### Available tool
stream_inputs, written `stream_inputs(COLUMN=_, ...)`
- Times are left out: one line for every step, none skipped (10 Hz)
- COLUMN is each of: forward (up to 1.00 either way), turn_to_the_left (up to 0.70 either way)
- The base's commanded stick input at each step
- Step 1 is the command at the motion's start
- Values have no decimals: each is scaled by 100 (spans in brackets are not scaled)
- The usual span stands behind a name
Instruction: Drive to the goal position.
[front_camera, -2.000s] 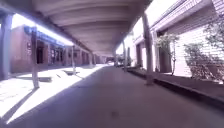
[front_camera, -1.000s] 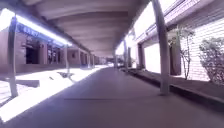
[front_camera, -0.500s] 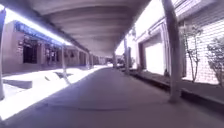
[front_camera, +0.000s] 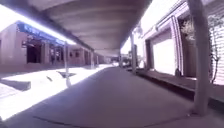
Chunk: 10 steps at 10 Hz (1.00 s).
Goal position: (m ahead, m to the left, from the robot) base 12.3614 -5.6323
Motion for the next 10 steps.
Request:
stream_inputs(forward=85, turn_to_the_left=0)
stream_inputs(forward=85, turn_to_the_left=0)
stream_inputs(forward=85, turn_to_the_left=0)
stream_inputs(forward=85, turn_to_the_left=0)
stream_inputs(forward=85, turn_to_the_left=0)
stream_inputs(forward=85, turn_to_the_left=0)
stream_inputs(forward=85, turn_to_the_left=0)
stream_inputs(forward=85, turn_to_the_left=0)
stream_inputs(forward=85, turn_to_the_left=0)
stream_inputs(forward=85, turn_to_the_left=0)
